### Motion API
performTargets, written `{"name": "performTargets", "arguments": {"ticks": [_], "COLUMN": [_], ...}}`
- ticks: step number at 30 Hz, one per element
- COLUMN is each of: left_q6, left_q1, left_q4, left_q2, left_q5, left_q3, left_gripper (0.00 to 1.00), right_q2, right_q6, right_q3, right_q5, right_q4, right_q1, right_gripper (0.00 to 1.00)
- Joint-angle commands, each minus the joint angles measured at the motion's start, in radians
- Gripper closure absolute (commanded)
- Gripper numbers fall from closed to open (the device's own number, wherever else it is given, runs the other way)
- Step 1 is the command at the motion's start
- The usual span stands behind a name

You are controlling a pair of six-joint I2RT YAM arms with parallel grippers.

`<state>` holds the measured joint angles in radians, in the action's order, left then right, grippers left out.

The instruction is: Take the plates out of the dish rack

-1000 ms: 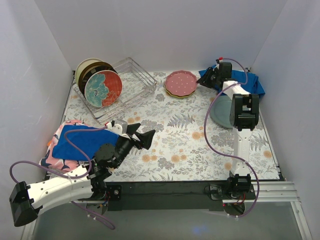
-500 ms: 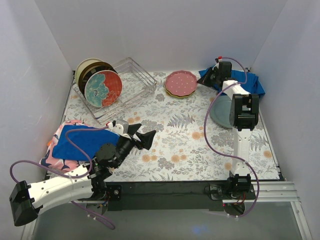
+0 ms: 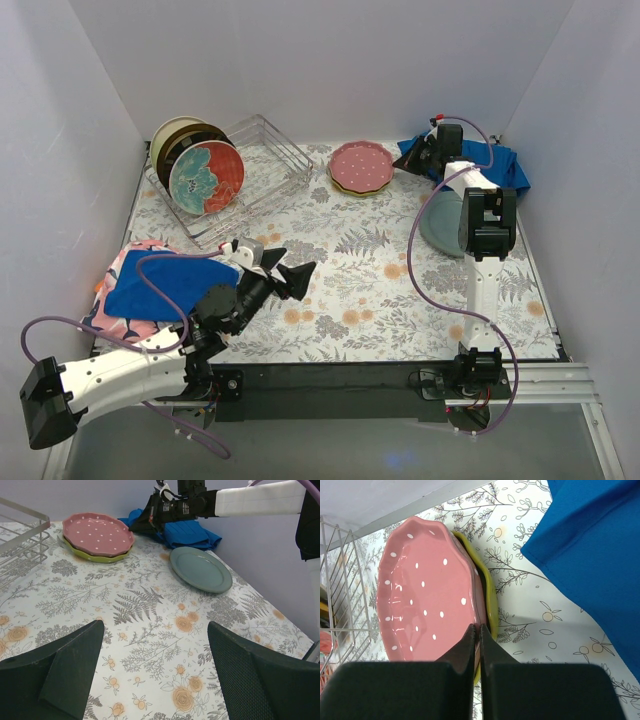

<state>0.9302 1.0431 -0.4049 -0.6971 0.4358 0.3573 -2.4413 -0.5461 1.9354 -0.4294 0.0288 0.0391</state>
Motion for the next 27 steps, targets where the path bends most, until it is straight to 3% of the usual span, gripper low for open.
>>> {"name": "performTargets", "arguments": {"ticks": [1,4,6,9,12,14,15,22,23,27], "left_q6": [-0.014,-0.014,-0.014,-0.011,-0.004,0.010,0.016,0.025,0.028,0.048], "left_q1": [0.006,0.006,0.006,0.006,0.006,0.006,0.006,0.006,0.006,0.005], "left_q4": [-0.005,-0.006,-0.005,-0.009,-0.021,-0.026,-0.025,-0.054,-0.057,0.016], "left_q2": [-0.015,-0.015,-0.012,-0.007,-0.011,-0.022,-0.036,-0.108,-0.129,-0.195], "left_q5": [-0.009,-0.009,0.001,0.014,0.033,0.034,0.008,-0.077,-0.089,-0.126], "left_q3": [0.042,0.040,0.039,0.035,0.031,0.040,0.048,0.081,0.092,0.182], "left_gripper": [0.17,0.17,0.16,0.13,0.12,0.12,0.12,0.09,0.08,0.06], "right_q2": [-0.006,0.062,0.112,0.186,0.269,0.310,0.355,0.660,0.745,0.970], "right_q6": [-0.002,0.009,0.020,0.043,0.057,0.058,0.057,0.084,0.077,0.034], "right_q3": [0.024,-0.003,-0.024,-0.065,-0.110,-0.162,-0.183,-0.537,-0.652,-0.965], "right_q5": [0.014,0.029,0.034,0.049,0.076,0.058,0.038,0.063,0.064,0.115], "right_q4": [-0.004,0.003,0.006,0.022,0.036,0.037,0.039,0.088,0.083,-0.059], "right_q1": [-0.008,-0.013,-0.018,-0.024,-0.025,-0.025,-0.022,0.022,0.027,0.096], "right_gripper": [0.92,0.73,0.66,0.45,0.34,0.17,0.02,0.01,0.02,0.02]}}
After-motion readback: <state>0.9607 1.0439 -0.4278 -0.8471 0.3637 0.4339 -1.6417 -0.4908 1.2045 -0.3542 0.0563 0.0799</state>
